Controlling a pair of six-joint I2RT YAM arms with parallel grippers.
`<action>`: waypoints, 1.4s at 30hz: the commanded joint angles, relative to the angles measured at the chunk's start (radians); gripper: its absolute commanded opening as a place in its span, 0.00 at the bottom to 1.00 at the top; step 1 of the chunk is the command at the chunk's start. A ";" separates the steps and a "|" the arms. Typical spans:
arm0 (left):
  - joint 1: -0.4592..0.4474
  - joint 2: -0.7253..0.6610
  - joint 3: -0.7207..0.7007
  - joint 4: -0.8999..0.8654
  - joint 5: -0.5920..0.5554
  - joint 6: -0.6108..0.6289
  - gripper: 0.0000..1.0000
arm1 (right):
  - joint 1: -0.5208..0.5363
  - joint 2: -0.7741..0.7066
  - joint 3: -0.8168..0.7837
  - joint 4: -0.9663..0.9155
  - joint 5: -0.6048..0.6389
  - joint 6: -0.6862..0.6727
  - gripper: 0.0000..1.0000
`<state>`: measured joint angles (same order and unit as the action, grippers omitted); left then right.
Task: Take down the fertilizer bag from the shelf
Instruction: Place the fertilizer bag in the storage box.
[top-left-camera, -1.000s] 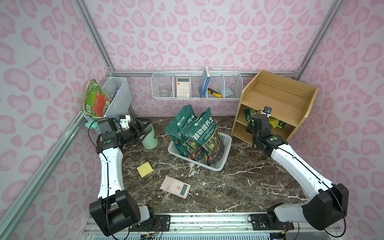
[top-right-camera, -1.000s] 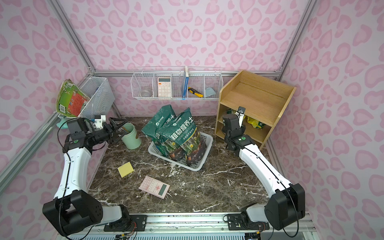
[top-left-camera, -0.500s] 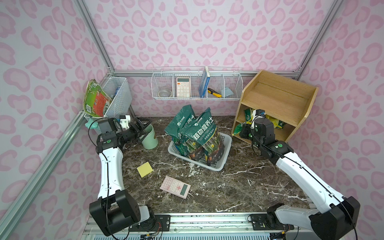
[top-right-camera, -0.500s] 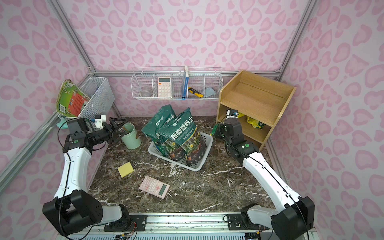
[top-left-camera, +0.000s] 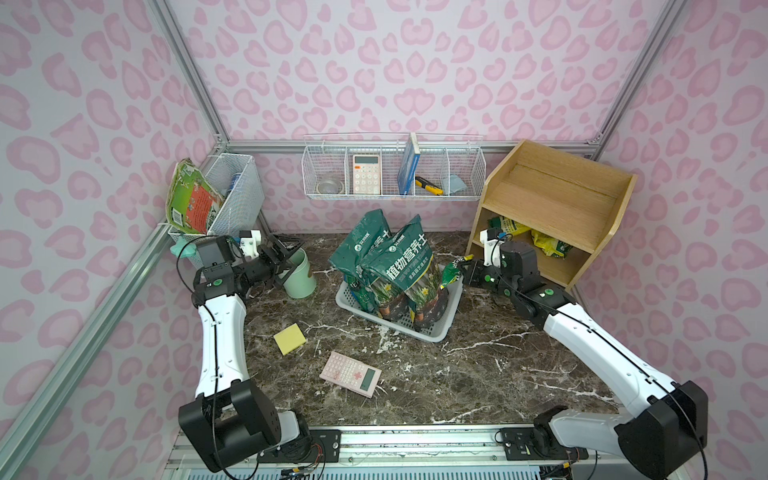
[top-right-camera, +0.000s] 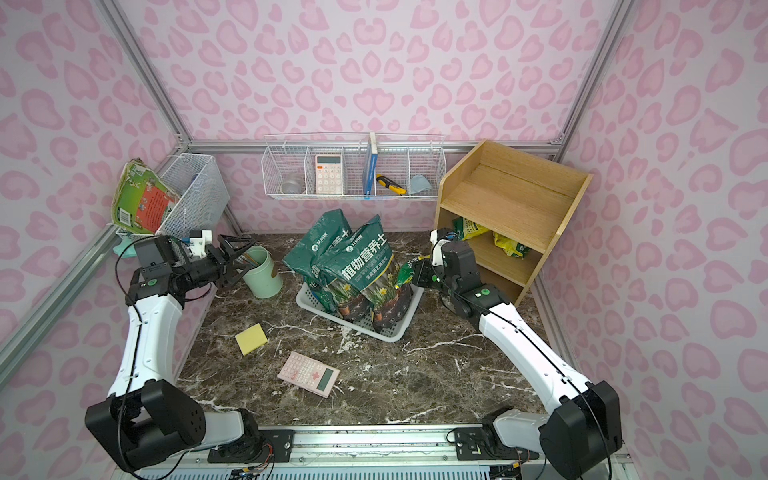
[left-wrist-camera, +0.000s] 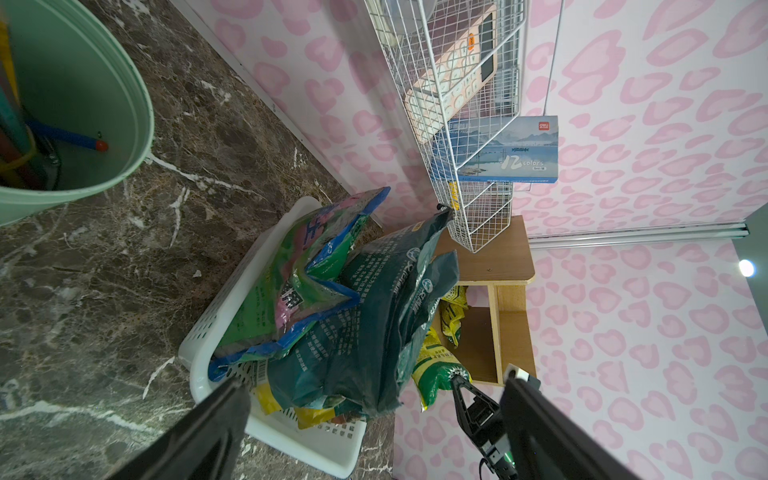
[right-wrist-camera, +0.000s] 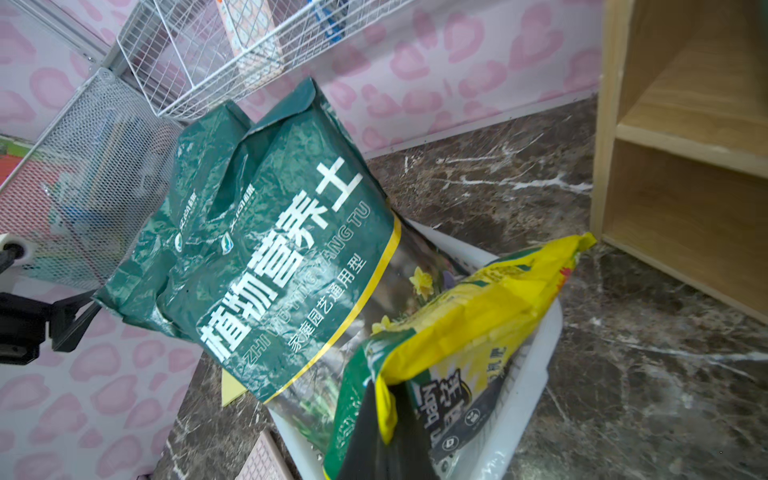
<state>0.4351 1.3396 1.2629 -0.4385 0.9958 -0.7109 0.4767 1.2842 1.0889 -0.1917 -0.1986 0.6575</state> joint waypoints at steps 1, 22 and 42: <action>0.001 -0.002 0.001 0.001 0.000 0.006 0.99 | 0.002 0.024 -0.014 0.101 -0.113 0.044 0.00; 0.004 0.000 0.001 0.003 0.001 0.004 0.99 | 0.015 0.078 -0.071 0.126 -0.340 0.086 0.00; 0.003 0.000 -0.002 0.006 0.004 0.001 0.99 | -0.118 0.411 -0.007 0.064 -0.488 0.005 0.00</action>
<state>0.4393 1.3407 1.2625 -0.4381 0.9958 -0.7113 0.3614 1.7027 1.0466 -0.0132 -0.8581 0.7536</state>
